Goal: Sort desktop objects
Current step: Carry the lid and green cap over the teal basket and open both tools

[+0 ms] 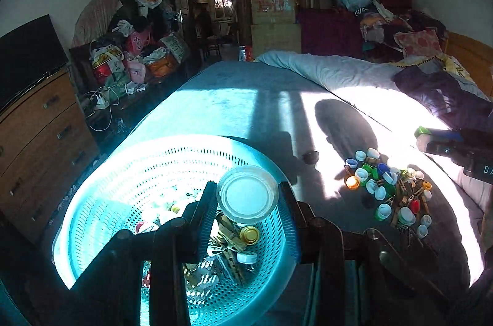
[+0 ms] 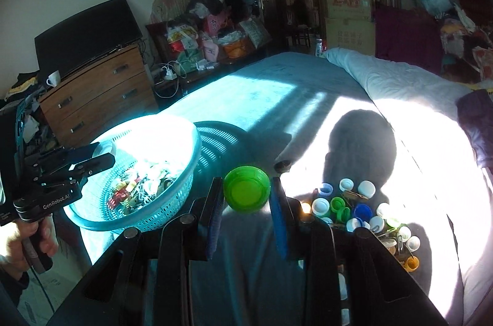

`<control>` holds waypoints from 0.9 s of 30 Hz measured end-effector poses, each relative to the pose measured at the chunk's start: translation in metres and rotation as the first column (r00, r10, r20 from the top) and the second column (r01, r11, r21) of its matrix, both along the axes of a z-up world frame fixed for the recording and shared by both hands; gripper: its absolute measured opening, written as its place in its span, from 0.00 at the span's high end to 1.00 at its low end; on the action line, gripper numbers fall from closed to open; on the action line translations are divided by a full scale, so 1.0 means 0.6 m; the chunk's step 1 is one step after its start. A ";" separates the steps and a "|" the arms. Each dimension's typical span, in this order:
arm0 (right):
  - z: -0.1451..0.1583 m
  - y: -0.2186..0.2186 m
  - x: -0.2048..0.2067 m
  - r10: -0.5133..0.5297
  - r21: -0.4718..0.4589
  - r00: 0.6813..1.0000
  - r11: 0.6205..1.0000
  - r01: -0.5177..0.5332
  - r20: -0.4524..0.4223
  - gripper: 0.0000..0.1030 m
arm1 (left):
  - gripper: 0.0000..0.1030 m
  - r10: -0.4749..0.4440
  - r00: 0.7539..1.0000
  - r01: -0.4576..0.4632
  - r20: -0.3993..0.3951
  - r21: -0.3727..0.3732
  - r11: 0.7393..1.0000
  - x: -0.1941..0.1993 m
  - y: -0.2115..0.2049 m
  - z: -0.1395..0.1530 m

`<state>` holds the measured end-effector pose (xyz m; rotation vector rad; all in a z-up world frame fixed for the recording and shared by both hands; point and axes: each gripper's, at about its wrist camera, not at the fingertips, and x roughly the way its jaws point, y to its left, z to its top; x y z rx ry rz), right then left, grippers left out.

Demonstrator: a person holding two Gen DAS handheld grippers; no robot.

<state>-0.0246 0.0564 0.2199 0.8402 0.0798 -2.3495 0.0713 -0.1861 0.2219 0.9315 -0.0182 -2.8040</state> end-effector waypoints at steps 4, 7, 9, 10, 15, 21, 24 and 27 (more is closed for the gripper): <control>0.007 -0.064 0.000 0.050 -0.002 0.999 0.999 -0.050 0.007 0.73 | 0.61 0.044 0.999 -0.044 0.014 -0.004 0.999 0.009 -0.043 -0.009; 0.012 -0.109 -0.001 0.087 0.006 0.996 0.996 -0.087 0.004 0.73 | 0.61 0.071 0.996 -0.071 0.052 0.000 0.998 0.006 -0.075 -0.021; 0.016 -0.136 -0.003 0.108 0.015 0.994 0.994 -0.108 0.000 0.73 | 0.61 0.085 0.993 -0.086 0.083 0.012 0.996 0.001 -0.096 -0.032; 0.018 -0.149 -0.005 0.118 0.017 0.993 0.993 -0.118 -0.001 0.73 | 0.61 0.094 0.991 -0.096 0.096 0.018 0.995 0.000 -0.106 -0.036; 0.029 -0.203 -0.010 0.158 0.023 0.987 0.987 -0.158 -0.005 0.73 | 0.61 0.115 0.984 -0.122 0.136 0.047 0.991 -0.006 -0.136 -0.052; 0.033 -0.256 -0.023 0.197 0.037 0.980 0.980 -0.198 0.020 0.73 | 0.61 0.133 0.975 -0.147 0.178 0.064 0.987 -0.024 -0.165 -0.058; 0.027 -0.278 -0.034 0.206 0.044 0.977 0.977 -0.208 0.047 0.73 | 0.61 0.142 0.969 -0.158 0.200 0.069 0.985 -0.030 -0.179 -0.063; 0.015 -0.297 -0.042 0.217 0.044 0.972 0.974 -0.222 0.084 0.73 | 0.61 0.145 0.963 -0.166 0.225 0.078 0.983 -0.036 -0.192 -0.072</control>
